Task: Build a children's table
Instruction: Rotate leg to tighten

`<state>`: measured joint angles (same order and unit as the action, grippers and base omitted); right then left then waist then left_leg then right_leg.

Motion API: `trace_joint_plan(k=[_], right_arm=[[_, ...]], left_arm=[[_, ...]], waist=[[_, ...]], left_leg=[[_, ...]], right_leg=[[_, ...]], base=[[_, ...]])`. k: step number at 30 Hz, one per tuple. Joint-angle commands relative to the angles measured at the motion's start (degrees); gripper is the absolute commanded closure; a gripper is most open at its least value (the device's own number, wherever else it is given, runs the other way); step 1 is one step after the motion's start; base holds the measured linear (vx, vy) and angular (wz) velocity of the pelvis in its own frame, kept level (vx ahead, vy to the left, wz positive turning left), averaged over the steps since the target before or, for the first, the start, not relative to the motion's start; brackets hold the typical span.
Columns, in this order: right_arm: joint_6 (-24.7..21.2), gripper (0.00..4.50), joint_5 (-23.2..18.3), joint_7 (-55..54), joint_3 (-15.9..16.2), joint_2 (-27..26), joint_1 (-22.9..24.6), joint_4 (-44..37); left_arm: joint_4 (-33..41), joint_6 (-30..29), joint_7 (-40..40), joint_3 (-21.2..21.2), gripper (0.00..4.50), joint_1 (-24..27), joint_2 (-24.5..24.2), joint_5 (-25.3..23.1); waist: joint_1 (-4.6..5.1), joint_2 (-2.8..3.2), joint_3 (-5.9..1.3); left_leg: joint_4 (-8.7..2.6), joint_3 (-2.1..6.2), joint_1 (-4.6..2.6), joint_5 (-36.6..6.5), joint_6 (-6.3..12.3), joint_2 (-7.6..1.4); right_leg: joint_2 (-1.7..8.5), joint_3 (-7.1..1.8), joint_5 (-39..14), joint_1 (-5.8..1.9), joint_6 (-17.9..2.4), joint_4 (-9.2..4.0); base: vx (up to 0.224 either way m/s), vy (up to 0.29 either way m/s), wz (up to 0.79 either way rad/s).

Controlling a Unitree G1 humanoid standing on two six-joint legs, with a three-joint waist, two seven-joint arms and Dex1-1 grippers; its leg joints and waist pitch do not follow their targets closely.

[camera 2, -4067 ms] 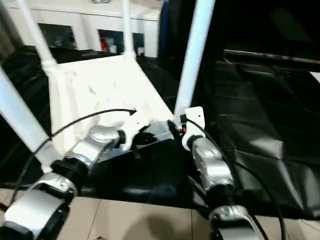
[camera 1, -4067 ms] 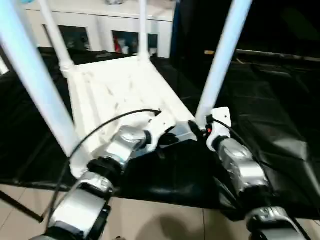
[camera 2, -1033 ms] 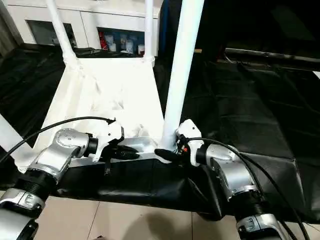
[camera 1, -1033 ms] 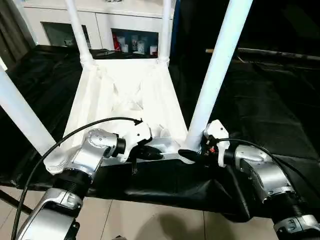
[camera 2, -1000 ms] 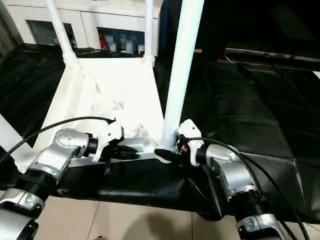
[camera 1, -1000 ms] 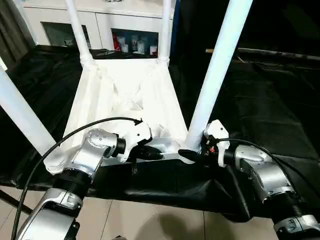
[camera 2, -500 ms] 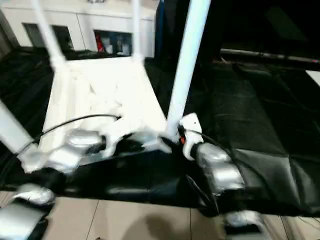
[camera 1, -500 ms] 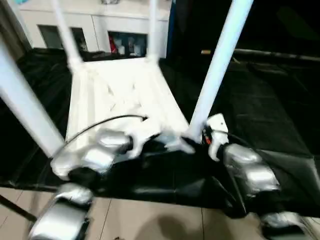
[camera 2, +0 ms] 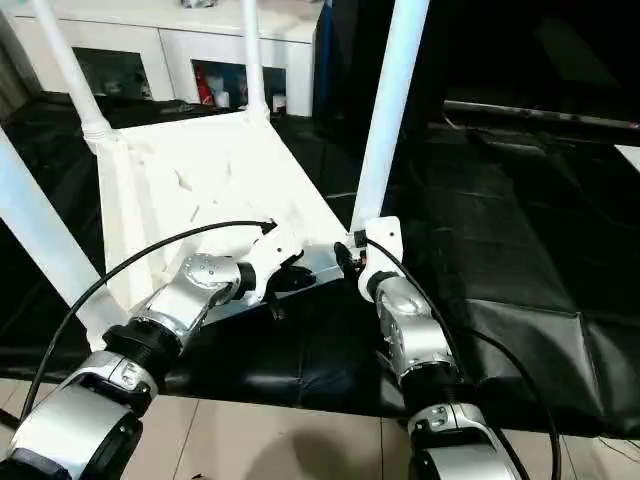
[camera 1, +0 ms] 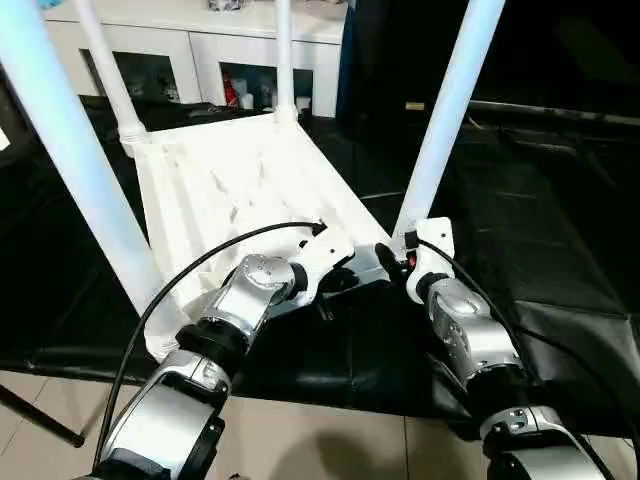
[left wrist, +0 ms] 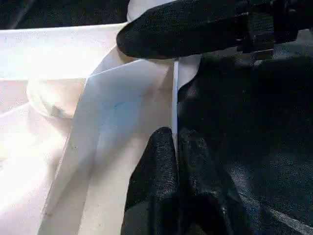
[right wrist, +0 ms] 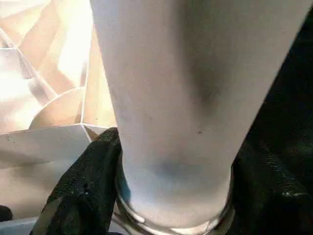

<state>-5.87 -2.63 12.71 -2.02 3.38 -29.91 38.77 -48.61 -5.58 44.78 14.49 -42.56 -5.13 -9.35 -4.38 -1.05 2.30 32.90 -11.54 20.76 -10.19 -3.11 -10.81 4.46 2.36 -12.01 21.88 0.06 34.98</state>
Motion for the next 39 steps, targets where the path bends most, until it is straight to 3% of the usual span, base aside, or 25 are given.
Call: trace_joint_plan(k=[1, 5, 9, 10, 20, 26, 32, 39], right_arm=[[2.7, 1.08, -0.9, 10.5, 4.7, -0.4, 0.2, -1.5], [2.8, 0.80, -3.1, 17.3, 5.0, 1.9, 1.0, -3.8], [1.5, 0.60, -2.5, 29.8, 8.9, 9.6, 2.6, -7.8], [1.2, 0.60, -2.3, 33.1, 9.8, 11.6, 3.1, -8.6], [-1.7, 0.60, -5.2, 42.9, 11.0, 15.1, 3.8, -11.2], [-1.7, 1.18, -3.7, 44.7, 12.1, 15.7, 4.4, -11.1], [-1.2, 1.69, -3.2, 44.9, 12.7, 16.5, 4.8, -10.9], [-1.7, 1.80, -4.1, 43.9, 11.6, 15.7, 4.8, -10.4]], left_arm=[[-1.5, 1.4, 0.8, 0.8, 4.50, 0.8, -0.4, -0.1], [-0.7, 2.3, 4.2, 0.7, 4.50, 1.3, -1.9, 0.9], [1.9, 3.2, 12.3, 0.3, 4.50, 2.9, -6.5, 2.9], [3.2, 3.7, 15.5, 0.3, 4.50, 3.8, -7.9, 3.9], [11.9, 0.6, 28.6, 1.4, 4.50, 9.2, -13.2, 8.7], [12.9, 0.1, 28.6, 1.2, 4.50, 9.6, -13.6, 8.7], [13.7, -0.7, 28.3, 1.1, 4.50, 9.6, -13.8, 8.8], [13.5, -0.8, 27.5, 0.8, 4.50, 9.2, -13.4, 8.9]], waist=[[0.09, -0.74, -2.82], [-0.03, -0.91, -2.80], [-0.07, -0.94, -2.93], [0.06, -0.89, -2.93], [-0.04, -0.78, -2.88], [-0.16, -0.93, -2.79], [-0.30, -0.90, -2.92], [-0.35, -0.90, -2.99]], left_leg=[[-3.92, 1.36, -0.64, -13.1, 1.34, -2.54], [-3.75, 1.31, -0.39, -11.8, 2.93, -2.53], [-3.54, 1.37, -0.11, -9.0, 4.09, -2.69], [-3.43, 1.25, -0.23, -9.0, 4.53, -2.70], [-3.35, 0.88, -0.51, -7.8, 4.63, -3.03], [-3.45, 0.97, -0.56, -9.1, 3.53, -2.93], [-3.32, 0.95, -0.55, -8.0, 3.83, -2.86], [-3.21, 0.93, -0.56, -7.4, 4.11, -2.85]], right_leg=[[4.11, -2.45, -12.5, -1.50, -10.0, -5.05], [4.14, -2.29, -9.9, -1.74, -11.0, -4.74], [3.95, -2.06, -5.2, -2.21, -12.2, -4.03], [4.05, -2.11, -4.3, -1.97, -12.9, -3.98], [3.83, -2.15, -1.9, -1.78, -15.6, -3.31], [3.98, -2.24, -5.0, -1.77, -14.5, -3.67], [3.90, -2.23, -3.1, -1.86, -14.6, -3.43], [3.84, -2.20, -2.0, -1.91, -14.9, -3.30]], base=[[0.000, 0.000, 0.00], [0.000, 0.000, 0.00], [0.000, 0.000, 0.00], [0.000, 0.000, 0.00], [0.000, 0.000, 0.00], [0.000, 0.000, 0.00], [0.000, 0.000, 0.00], [0.000, 0.000, 0.00]])
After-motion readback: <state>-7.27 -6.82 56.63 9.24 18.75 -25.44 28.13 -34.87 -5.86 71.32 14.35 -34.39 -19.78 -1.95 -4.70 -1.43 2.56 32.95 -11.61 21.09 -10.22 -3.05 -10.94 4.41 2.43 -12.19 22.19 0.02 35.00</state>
